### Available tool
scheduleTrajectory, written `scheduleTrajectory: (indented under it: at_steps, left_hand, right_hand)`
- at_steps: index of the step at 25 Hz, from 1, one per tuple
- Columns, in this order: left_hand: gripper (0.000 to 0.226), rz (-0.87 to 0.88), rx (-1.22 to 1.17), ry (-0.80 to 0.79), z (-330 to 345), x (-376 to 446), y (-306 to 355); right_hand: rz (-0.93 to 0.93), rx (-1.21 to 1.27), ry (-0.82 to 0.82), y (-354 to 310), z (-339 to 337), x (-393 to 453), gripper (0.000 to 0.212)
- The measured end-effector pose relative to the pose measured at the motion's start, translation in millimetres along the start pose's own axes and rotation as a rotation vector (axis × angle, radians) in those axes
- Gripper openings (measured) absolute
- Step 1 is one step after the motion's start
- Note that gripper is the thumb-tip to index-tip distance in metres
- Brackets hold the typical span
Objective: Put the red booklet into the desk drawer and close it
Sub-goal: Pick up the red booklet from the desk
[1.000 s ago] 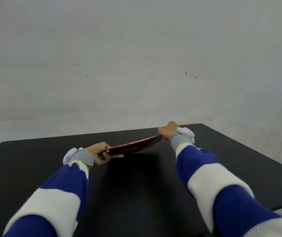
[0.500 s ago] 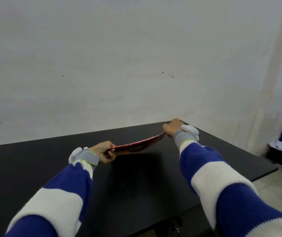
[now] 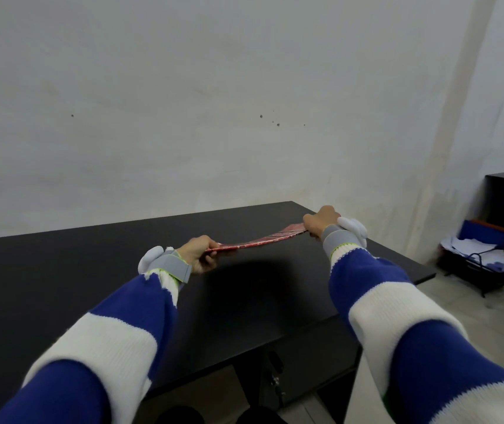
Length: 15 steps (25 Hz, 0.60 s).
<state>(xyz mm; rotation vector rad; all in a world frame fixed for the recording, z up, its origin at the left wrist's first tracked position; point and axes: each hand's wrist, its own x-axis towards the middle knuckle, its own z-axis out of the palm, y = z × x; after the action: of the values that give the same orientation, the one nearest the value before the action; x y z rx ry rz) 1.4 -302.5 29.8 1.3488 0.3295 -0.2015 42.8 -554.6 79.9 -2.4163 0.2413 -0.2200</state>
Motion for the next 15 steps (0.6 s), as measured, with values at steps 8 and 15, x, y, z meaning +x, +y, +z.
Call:
scheduleTrajectory:
  at_steps: [8,15]
  left_hand:
    - [0.027,0.162,-0.010,0.127,53,-4,-28]
    - [0.027,0.206,-0.016,0.199,83,-4,-55]
  right_hand:
    - [0.073,0.047,0.057,54,-16,9,0.028]
    - [0.127,0.087,0.078,92,-15,9,0.032]
